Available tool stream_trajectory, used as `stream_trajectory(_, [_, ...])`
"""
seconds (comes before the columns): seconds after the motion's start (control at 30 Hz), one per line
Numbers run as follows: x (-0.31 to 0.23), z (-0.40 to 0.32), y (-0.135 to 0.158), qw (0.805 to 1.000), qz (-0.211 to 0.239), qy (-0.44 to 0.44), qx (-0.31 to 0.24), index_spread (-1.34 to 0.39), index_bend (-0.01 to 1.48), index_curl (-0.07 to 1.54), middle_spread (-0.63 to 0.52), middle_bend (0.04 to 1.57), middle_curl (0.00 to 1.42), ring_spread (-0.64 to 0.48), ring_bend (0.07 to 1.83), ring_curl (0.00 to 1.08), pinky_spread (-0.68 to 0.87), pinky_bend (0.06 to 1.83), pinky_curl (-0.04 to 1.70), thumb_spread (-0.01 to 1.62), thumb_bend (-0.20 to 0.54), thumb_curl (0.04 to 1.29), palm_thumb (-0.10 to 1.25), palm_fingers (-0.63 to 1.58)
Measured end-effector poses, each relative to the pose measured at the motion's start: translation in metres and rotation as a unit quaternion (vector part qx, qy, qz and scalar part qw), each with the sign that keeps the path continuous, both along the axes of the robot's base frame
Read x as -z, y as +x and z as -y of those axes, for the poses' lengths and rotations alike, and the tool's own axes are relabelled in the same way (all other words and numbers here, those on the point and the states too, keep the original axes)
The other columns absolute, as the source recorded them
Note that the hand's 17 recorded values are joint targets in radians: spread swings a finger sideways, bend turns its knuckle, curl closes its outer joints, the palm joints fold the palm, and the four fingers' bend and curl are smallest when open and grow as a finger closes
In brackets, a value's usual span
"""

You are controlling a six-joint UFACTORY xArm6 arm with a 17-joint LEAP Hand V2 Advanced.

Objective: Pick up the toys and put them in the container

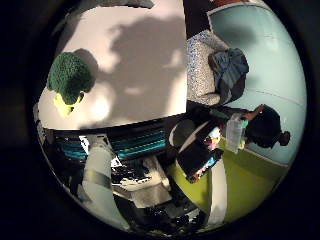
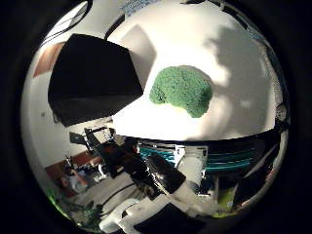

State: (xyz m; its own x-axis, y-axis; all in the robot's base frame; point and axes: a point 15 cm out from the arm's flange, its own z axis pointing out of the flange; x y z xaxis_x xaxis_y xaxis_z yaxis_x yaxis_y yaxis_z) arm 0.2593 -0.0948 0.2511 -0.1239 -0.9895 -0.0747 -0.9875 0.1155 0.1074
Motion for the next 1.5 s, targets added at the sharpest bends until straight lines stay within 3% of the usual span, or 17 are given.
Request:
stream_trajectory(0.5, [0.038,-0.036,0.023,1.000,0.022,0.012,0.000,-0.21,0.15,0.24,0.19,0.24,0.33,0.24,0.45,0.25,0.49,0.68,0.27,1.13,-0.021,0.29,0.48,0.08])
stream_trajectory(0.8, [0.069,-0.035,0.039,1.000,0.009,0.012,0.006,-0.20,0.15,0.25,0.19,0.24,0.33,0.24,0.45,0.24,0.50,0.67,0.26,1.13,-0.021,0.30,0.49,0.10])
stream_trajectory(0.97, [0.103,-0.042,0.012,0.999,-0.029,0.022,0.007,-0.19,0.16,0.25,0.17,0.27,0.34,0.23,0.45,0.24,0.50,0.65,0.25,1.13,-0.020,0.29,0.50,0.13])
stream_trajectory(1.23, [0.118,-0.041,0.011,0.999,-0.032,0.021,0.007,-0.18,0.16,0.26,0.07,0.31,0.34,0.19,0.53,0.25,0.47,0.60,0.22,1.13,-0.017,0.30,0.52,0.26])
stream_trajectory(1.33, [0.118,-0.041,0.011,0.999,-0.032,0.021,0.006,-0.21,0.16,0.26,-0.03,0.37,0.36,0.07,0.67,0.27,0.35,0.58,0.20,1.13,-0.017,0.30,0.53,0.45])
stream_trajectory(1.4, [0.116,-0.041,0.012,0.999,-0.028,0.020,0.003,-0.25,0.14,0.26,-0.14,0.51,0.41,-0.08,0.80,0.30,0.13,0.66,0.20,1.12,-0.013,0.31,0.56,0.70])
stream_trajectory(1.43, [0.115,-0.040,0.013,0.999,-0.027,0.020,0.003,-0.30,0.16,0.25,-0.20,0.57,0.44,-0.17,0.88,0.33,-0.08,0.78,0.22,1.13,-0.016,0.31,0.57,0.89])
stream_trajectory(1.5, [0.114,-0.040,0.013,0.999,-0.025,0.019,0.003,-0.35,0.23,0.29,-0.24,0.69,0.50,-0.25,0.95,0.38,-0.32,0.89,0.27,1.12,-0.012,0.32,0.60,1.17])
